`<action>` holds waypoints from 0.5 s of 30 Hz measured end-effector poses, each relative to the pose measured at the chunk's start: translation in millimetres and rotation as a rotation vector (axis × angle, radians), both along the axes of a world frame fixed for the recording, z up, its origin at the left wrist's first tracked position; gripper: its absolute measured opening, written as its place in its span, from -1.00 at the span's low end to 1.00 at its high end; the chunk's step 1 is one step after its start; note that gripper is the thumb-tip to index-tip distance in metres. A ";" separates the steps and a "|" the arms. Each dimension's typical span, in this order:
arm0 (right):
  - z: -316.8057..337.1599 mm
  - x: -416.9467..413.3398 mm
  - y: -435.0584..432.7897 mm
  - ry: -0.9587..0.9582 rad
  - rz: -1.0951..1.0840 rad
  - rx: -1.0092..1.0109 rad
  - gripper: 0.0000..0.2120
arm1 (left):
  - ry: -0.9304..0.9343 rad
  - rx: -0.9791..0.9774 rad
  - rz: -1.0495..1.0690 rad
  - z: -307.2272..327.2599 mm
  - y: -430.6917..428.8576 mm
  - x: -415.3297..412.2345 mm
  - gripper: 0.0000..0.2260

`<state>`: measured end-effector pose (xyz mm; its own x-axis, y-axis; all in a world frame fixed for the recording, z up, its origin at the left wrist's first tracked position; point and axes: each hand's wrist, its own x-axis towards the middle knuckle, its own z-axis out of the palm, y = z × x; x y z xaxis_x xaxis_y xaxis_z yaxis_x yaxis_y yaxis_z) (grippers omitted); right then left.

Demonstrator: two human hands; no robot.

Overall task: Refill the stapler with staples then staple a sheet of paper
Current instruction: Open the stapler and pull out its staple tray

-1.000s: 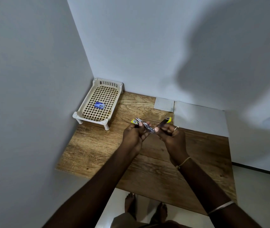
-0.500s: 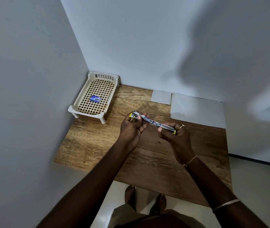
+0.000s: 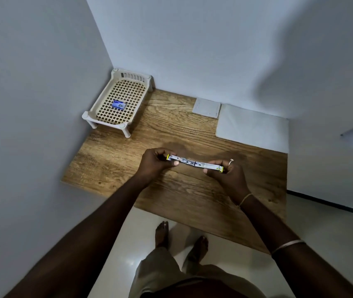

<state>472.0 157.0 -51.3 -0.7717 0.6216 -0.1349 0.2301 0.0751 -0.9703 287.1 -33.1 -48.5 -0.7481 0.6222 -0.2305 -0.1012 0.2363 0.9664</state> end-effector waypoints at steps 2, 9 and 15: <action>-7.6 3.5 -2.1 -0.036 -0.002 0.040 -0.77 | 0.092 -0.107 -0.011 -6.1 -0.1 3.5 -0.70; -24.7 8.2 -11.2 -0.198 0.020 0.358 -0.77 | 0.409 -0.303 -0.138 -7.2 0.2 4.9 -0.71; -35.6 3.8 -15.0 -0.326 -0.019 0.523 -0.79 | 0.612 -0.468 -0.218 -17.0 0.8 -8.5 -0.66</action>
